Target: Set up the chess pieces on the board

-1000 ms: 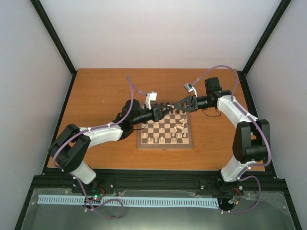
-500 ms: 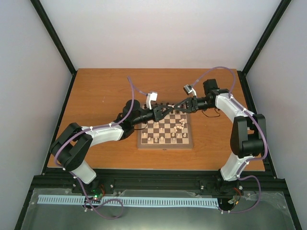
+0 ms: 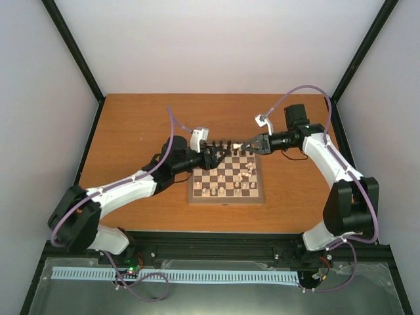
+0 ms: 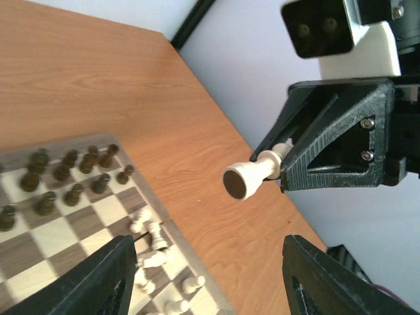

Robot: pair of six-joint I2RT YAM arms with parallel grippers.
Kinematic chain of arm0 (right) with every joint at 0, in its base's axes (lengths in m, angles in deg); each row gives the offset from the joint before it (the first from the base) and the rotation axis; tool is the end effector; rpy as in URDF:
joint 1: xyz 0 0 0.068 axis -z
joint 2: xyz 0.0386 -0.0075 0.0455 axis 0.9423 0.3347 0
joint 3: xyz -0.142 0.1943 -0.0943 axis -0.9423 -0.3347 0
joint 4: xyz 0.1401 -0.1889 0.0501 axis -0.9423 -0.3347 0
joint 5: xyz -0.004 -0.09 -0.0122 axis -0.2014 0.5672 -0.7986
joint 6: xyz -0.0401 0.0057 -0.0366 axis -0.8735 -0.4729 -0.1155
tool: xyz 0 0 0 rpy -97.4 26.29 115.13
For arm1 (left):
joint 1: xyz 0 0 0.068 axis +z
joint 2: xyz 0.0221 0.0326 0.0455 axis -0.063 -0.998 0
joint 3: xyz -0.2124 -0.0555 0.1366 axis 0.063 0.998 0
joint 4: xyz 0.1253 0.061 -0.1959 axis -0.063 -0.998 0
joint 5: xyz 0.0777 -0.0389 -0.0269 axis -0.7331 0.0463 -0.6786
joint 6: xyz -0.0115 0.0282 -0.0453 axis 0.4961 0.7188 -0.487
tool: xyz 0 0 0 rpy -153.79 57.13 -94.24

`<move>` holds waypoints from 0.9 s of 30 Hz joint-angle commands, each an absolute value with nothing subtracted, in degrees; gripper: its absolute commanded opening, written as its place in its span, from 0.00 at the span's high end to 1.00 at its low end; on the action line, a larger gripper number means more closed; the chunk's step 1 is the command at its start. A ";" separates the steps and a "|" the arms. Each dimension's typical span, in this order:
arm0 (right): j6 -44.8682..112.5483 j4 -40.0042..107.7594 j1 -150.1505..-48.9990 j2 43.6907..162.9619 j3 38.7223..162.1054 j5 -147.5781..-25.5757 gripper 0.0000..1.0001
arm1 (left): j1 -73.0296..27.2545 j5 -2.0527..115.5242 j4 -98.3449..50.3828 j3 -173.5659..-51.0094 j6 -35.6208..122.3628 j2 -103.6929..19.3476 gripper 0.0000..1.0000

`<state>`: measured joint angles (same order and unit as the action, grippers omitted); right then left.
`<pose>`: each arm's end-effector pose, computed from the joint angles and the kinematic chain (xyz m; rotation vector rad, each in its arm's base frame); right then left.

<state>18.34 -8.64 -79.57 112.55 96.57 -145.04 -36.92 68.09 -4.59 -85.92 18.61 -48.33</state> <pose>0.2845 0.0795 0.2707 -0.7195 2.1823 1.4774 0.2232 -0.2070 0.2520 0.3379 1.9659 -1.2233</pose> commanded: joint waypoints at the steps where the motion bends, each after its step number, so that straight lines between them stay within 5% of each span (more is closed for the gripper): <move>1: 14.48 -8.27 -80.95 109.12 94.18 -133.07 0.91 | -37.12 59.30 -20.94 -87.66 26.13 -42.88 0.36; 15: 3.06 -9.91 -104.70 105.01 88.34 -95.55 0.90 | -36.07 48.79 -31.66 -88.54 28.75 -39.58 0.33; 27: -0.55 -12.28 -112.08 108.74 87.58 -84.19 0.90 | -35.76 49.18 -31.58 -88.12 28.73 -40.14 0.33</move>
